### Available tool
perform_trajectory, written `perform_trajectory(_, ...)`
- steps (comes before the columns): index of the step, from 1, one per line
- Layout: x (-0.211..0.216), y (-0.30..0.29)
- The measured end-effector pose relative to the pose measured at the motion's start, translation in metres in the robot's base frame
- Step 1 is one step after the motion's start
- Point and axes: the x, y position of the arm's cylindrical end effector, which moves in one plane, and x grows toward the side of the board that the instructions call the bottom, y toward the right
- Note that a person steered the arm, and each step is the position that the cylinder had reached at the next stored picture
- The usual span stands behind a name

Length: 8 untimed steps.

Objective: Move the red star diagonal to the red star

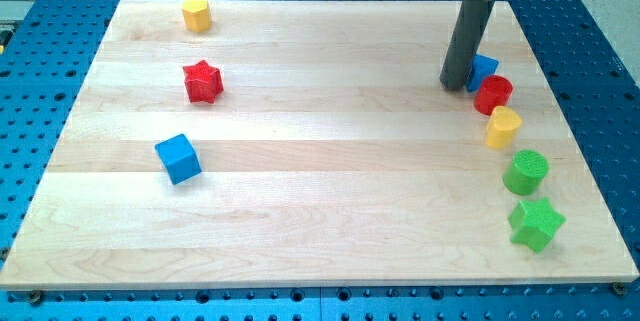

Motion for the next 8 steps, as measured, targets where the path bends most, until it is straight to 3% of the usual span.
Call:
perform_trajectory(2,0.012,-0.090)
perform_trajectory(5,0.026,-0.111)
perform_trajectory(6,0.045,-0.146)
perform_trajectory(8,0.068,-0.278)
